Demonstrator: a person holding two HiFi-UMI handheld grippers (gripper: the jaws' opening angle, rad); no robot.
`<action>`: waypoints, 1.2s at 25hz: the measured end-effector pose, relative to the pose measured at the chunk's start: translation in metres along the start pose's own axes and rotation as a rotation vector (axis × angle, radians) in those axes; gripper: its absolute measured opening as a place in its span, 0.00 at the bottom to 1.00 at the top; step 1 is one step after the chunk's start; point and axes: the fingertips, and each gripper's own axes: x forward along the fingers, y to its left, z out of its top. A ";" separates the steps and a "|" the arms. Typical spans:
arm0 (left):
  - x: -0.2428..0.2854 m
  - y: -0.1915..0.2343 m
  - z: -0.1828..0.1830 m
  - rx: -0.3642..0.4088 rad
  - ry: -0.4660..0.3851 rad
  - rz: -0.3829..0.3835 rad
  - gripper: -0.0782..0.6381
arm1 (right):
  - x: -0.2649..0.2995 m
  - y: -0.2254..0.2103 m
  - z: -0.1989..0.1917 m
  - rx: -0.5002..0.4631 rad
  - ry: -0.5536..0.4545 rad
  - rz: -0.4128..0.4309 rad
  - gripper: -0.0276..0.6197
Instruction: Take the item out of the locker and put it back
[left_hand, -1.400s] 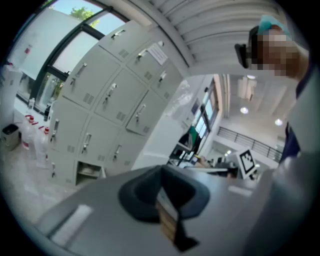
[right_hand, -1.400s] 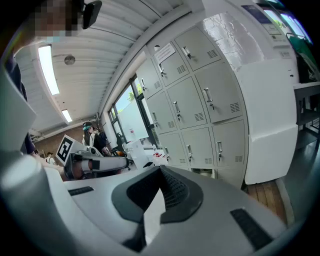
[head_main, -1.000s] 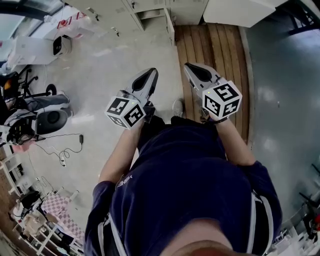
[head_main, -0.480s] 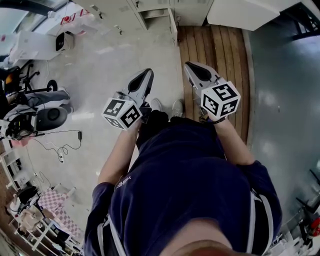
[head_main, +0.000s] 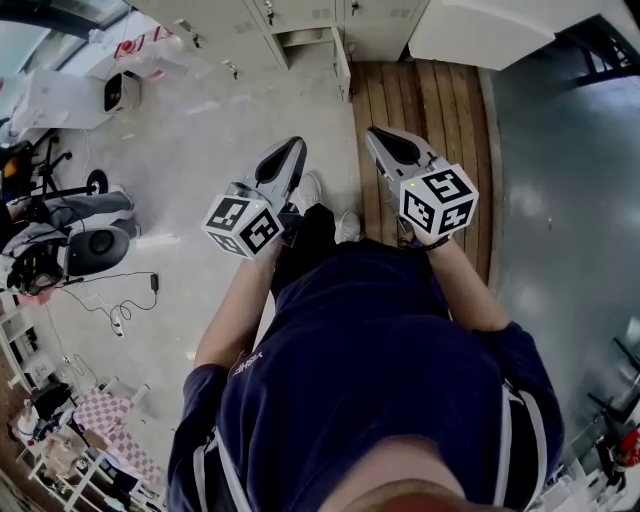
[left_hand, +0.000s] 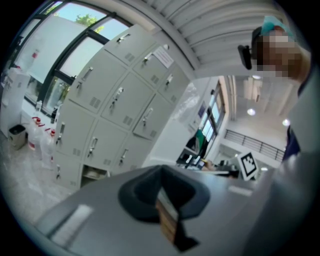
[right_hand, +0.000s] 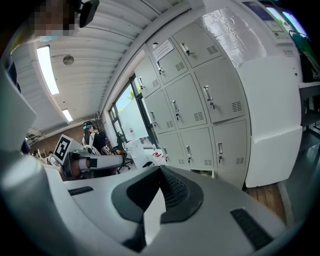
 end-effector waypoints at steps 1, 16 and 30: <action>0.003 0.003 0.002 -0.001 0.000 -0.004 0.11 | 0.003 -0.002 0.003 0.000 0.001 -0.003 0.05; 0.077 0.119 0.050 -0.028 0.064 -0.069 0.11 | 0.130 -0.050 0.048 0.041 0.020 -0.064 0.05; 0.164 0.240 0.076 -0.012 0.163 -0.121 0.11 | 0.266 -0.101 0.071 0.080 0.068 -0.141 0.05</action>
